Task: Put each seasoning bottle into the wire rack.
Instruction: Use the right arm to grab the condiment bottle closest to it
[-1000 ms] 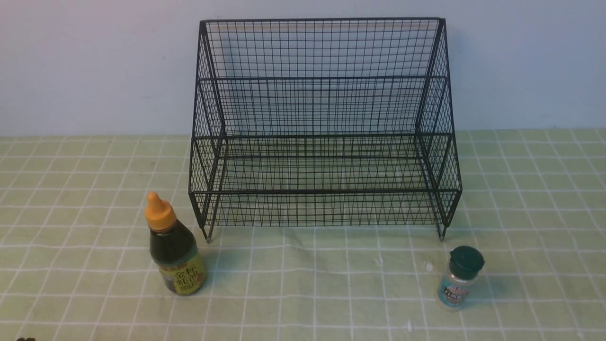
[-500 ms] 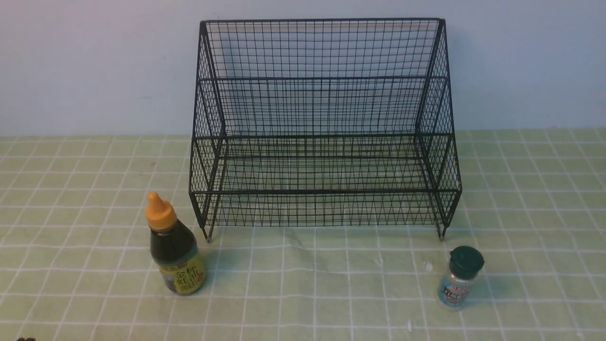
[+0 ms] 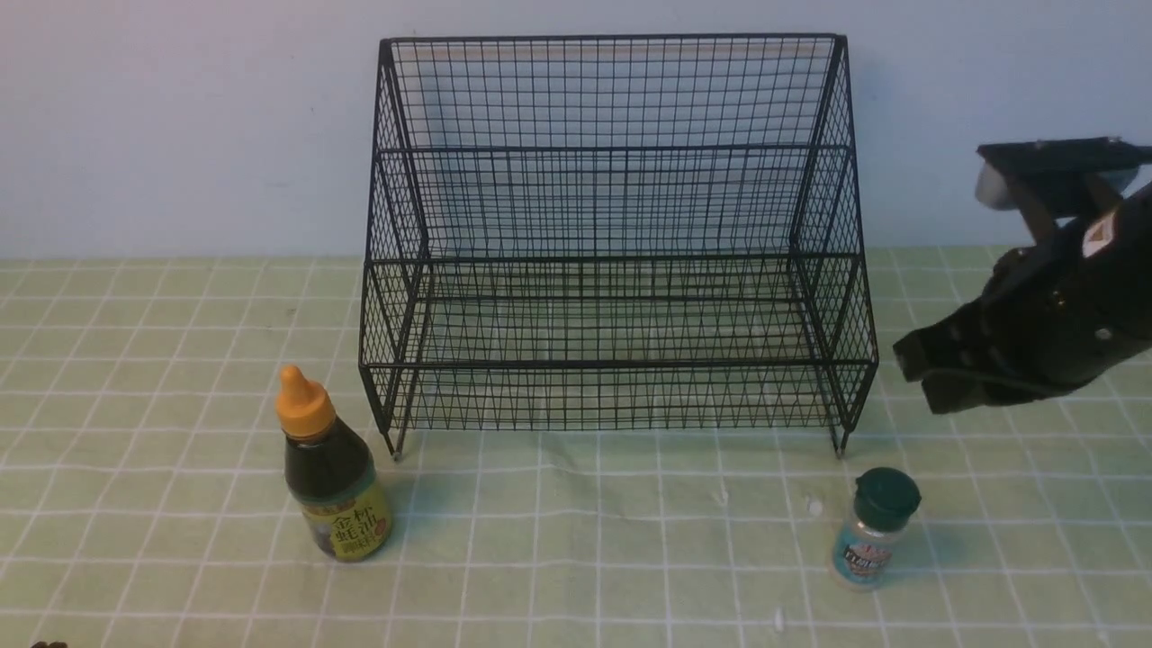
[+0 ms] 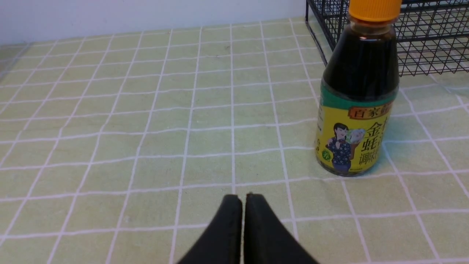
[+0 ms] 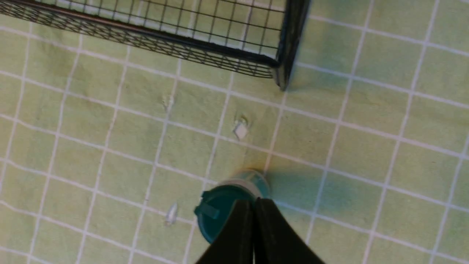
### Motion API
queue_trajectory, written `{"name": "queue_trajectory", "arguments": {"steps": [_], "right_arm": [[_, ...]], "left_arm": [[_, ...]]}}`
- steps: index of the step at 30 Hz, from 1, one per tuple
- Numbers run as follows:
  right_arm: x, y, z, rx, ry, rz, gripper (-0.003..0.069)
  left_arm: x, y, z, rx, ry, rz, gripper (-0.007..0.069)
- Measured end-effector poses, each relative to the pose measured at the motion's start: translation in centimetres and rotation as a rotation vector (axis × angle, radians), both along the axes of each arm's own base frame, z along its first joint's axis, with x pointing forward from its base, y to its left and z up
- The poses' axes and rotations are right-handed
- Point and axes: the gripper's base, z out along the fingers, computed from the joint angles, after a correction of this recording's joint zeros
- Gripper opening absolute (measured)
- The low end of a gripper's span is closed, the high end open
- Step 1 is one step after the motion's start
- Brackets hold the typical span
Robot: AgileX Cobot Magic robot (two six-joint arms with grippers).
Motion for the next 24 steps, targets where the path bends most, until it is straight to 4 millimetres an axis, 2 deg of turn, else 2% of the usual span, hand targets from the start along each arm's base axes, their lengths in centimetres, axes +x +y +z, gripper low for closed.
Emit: {"name": "queue_trajectory", "arguments": {"steps": [5,10,11,12,16,18,21,24], "right_arm": [[0.1,1.5,-1.1,-0.012,0.036,0.039,0.0118],[0.8,2.1,-3.3,-0.049,0.129,0.055,0.0356],[0.8,2.1,-3.4,-0.051,0.132,0.056,0.0375],[1.2,2.1,-4.3,-0.071,0.156,0.059,0.0449],[2.1,2.3,-6.1,-0.097,0.193,0.061,0.0564],[2.4,2.4,-7.0,-0.108,0.217,0.063,0.0570],[2.6,2.4,-7.6,-0.118,0.237,0.065,0.0527],[2.5,2.4,-7.8,-0.129,0.262,0.072,0.0330]], "left_arm": [[0.0,0.0,0.0,0.000,0.000,0.000,-0.0006],[0.0,0.0,0.0,0.000,0.000,0.000,-0.0006],[0.0,0.0,0.0,0.000,0.000,0.000,-0.0006],[0.0,0.0,0.0,0.000,0.000,0.000,-0.0006],[0.0,0.0,0.0,0.000,0.000,0.000,-0.0006],[0.0,0.0,0.0,0.000,0.000,0.000,-0.0006],[0.0,0.0,0.0,0.000,0.000,0.000,-0.0006],[0.0,0.0,0.0,0.000,0.000,0.000,-0.0006]]}}
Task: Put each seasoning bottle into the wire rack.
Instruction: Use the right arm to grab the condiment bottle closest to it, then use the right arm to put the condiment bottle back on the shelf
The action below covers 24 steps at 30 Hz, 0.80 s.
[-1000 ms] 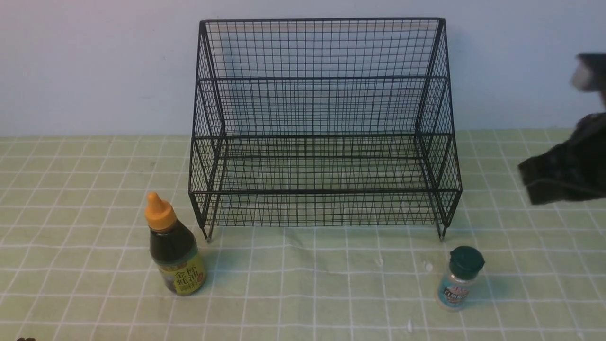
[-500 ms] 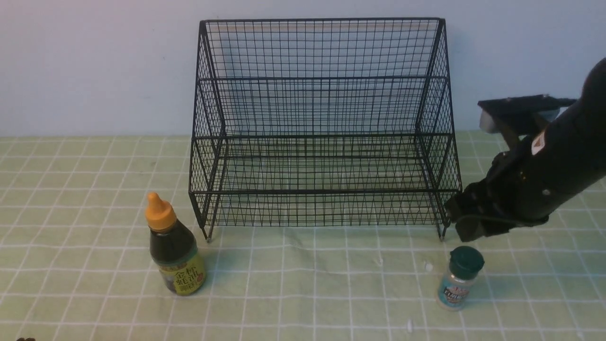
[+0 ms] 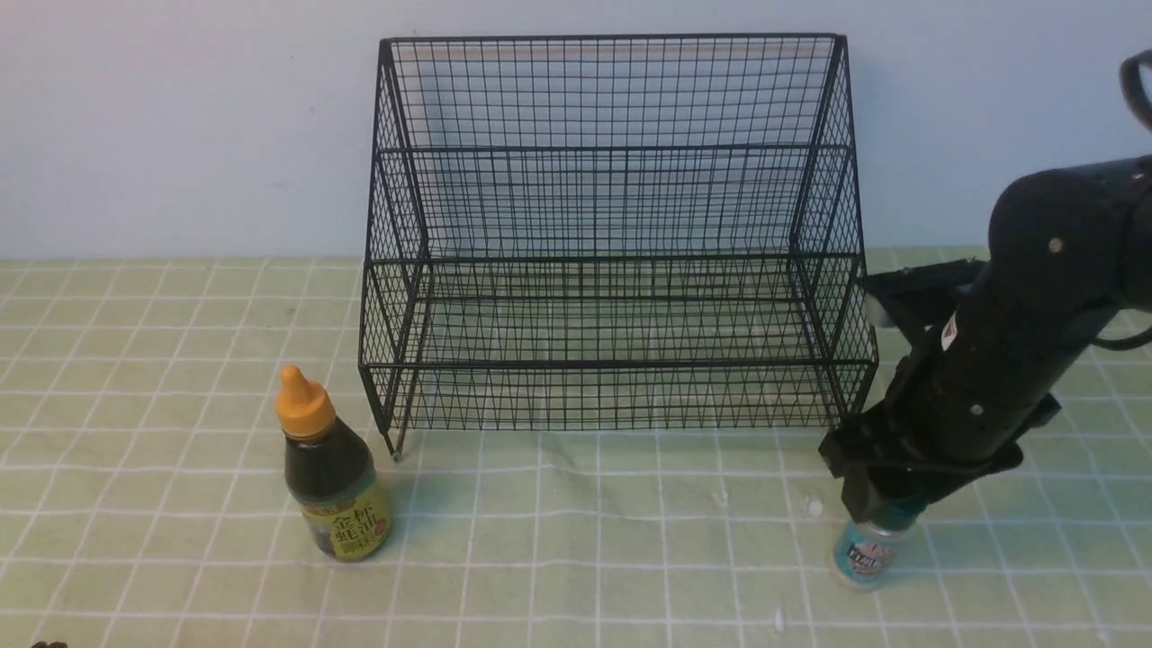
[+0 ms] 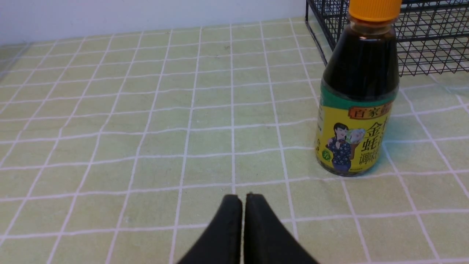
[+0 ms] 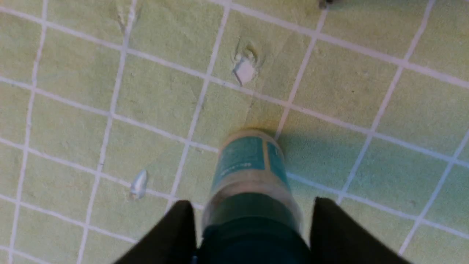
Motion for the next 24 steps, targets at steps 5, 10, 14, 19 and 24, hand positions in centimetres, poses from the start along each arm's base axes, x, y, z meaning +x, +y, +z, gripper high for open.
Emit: {"name": "queue_trajectory", "arguments": {"steps": [5,10,14,19,24], "right_arm": [[-1.0,-0.3,1.8,-0.002,-0.002,0.030,0.0328],[-3.4,-1.2,7.6,0.045,-0.135,0.038,0.0328],[-4.5,-1.5,12.0,0.089,-0.269,0.040,0.0328],[-4.0,-1.4,17.1,0.136,-0.426,0.054,0.0328],[-0.5,-0.1,17.3,0.136,-0.436,0.061,0.0328]], "left_arm": [[0.0,0.0,0.0,0.000,0.000,0.000,-0.0006],[0.0,0.0,0.0,0.000,0.000,0.000,-0.0006],[0.0,0.0,0.0,0.000,0.000,0.000,-0.0006],[0.0,0.0,0.0,0.000,0.000,0.000,-0.0006],[0.0,0.0,0.0,0.000,0.000,0.000,-0.0006]]}}
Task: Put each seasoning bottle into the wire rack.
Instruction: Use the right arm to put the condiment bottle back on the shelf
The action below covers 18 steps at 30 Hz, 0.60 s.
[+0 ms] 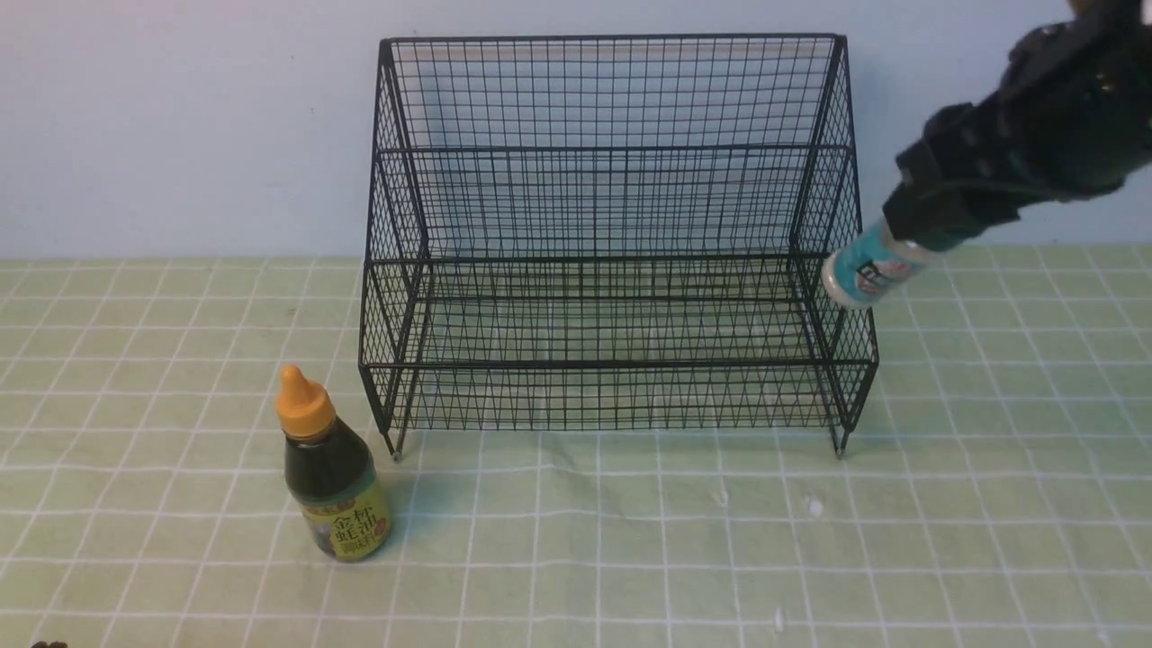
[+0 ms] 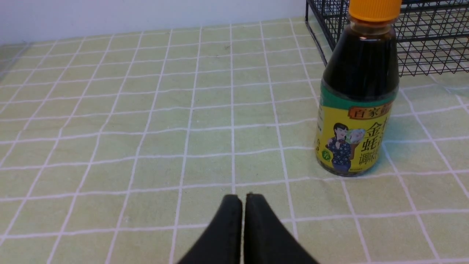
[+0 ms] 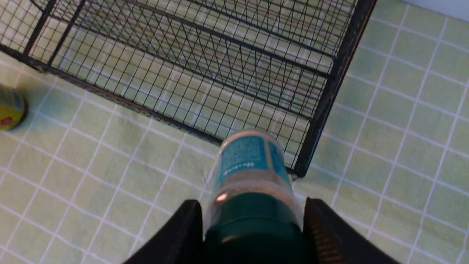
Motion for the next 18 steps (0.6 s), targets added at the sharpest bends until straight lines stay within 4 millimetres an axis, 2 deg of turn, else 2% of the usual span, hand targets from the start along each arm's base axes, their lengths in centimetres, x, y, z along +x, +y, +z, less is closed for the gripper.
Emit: {"name": "queue_trajectory", "arguments": {"steps": [3,6,8,14,18], "right_arm": [[2.8,0.9,-1.9,-0.025,0.047,0.002,0.0328],[4.3,1.4,-3.7,-0.044,0.089,0.005,0.0328],[5.8,2.0,-6.1,-0.074,0.144,0.024,0.0328],[8.1,2.8,-10.9,-0.119,0.239,0.041,0.0328],[8.9,3.0,-12.6,-0.128,0.267,0.042,0.0328]], "left_arm": [[0.0,0.0,0.0,0.000,0.000,0.000,-0.0006],[0.0,0.0,0.0,0.000,0.000,0.000,-0.0006],[0.0,0.0,0.0,0.000,0.000,0.000,-0.0006],[0.0,0.0,0.0,0.000,0.000,0.000,-0.0006],[0.0,0.0,0.0,0.000,0.000,0.000,-0.0006]]}}
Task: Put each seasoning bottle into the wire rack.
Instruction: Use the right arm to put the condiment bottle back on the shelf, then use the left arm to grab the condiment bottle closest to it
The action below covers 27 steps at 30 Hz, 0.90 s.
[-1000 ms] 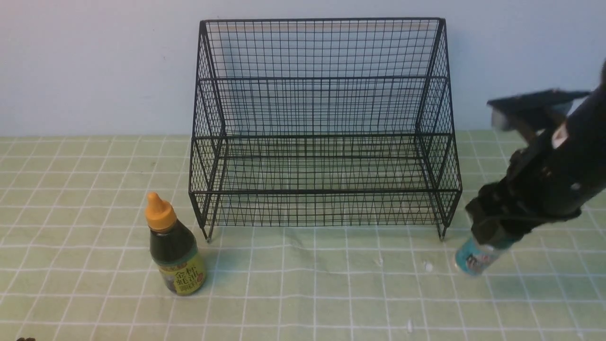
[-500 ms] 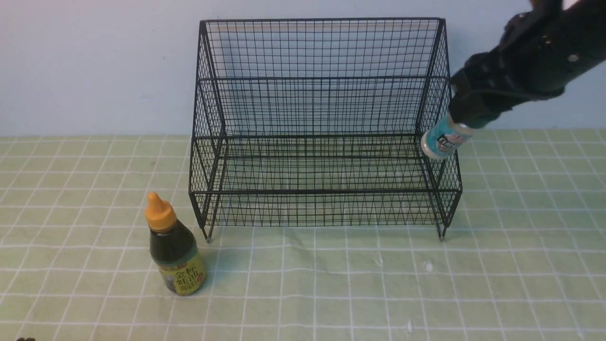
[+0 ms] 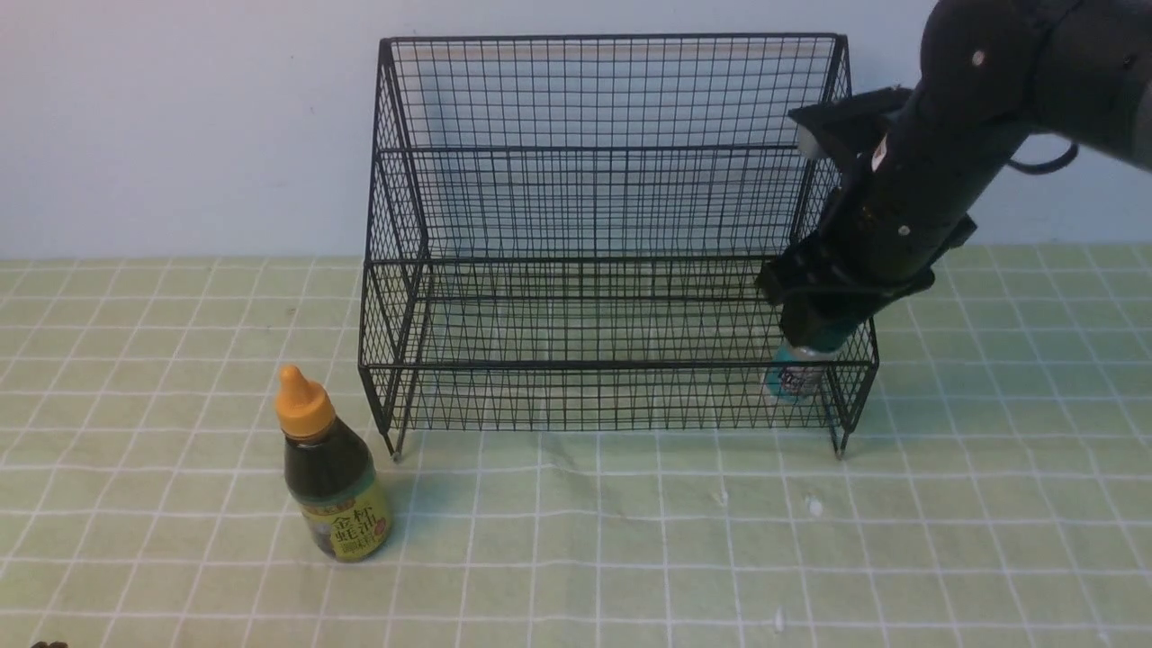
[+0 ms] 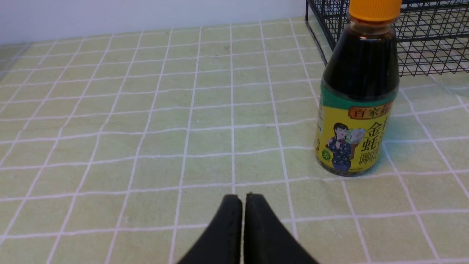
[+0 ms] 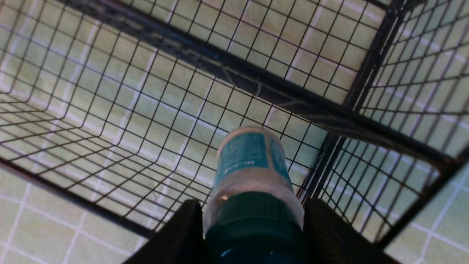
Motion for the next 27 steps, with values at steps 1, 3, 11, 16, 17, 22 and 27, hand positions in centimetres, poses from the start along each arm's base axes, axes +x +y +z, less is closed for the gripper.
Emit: {"name": "queue_trajectory", "arguments": {"steps": [1,3,11,16,17,22,27], "right_arm": [[0.1,0.0,-0.3,-0.002,0.006,0.000,0.0328],[0.4,0.1,-0.4,0.000,-0.003,0.001,0.0328],[0.4,0.2,-0.8,-0.005,0.012,0.001,0.0436],[0.1,0.1,-0.1,-0.003,0.008,0.002,0.0483],[-0.3,-0.1,0.7,0.001,-0.003,0.001,0.0480],[-2.5,-0.8,5.4,0.036,-0.087,-0.009,0.0379],[-6.8,-2.4,12.2,0.105,-0.255,-0.026,0.0178]], "left_arm": [[0.0,0.0,0.0,-0.001,0.000,0.000,-0.0006],[0.0,0.0,0.0,-0.001,0.000,0.000,-0.0006],[0.0,0.0,0.0,-0.002,0.000,0.000,-0.0006],[0.0,0.0,0.0,-0.002,0.000,0.000,-0.0006],[0.0,0.0,0.0,-0.002,0.000,0.000,-0.0006],[0.0,0.0,0.0,-0.002,0.000,0.000,-0.0006],[0.0,0.0,0.0,-0.003,0.000,0.000,-0.0006]]}}
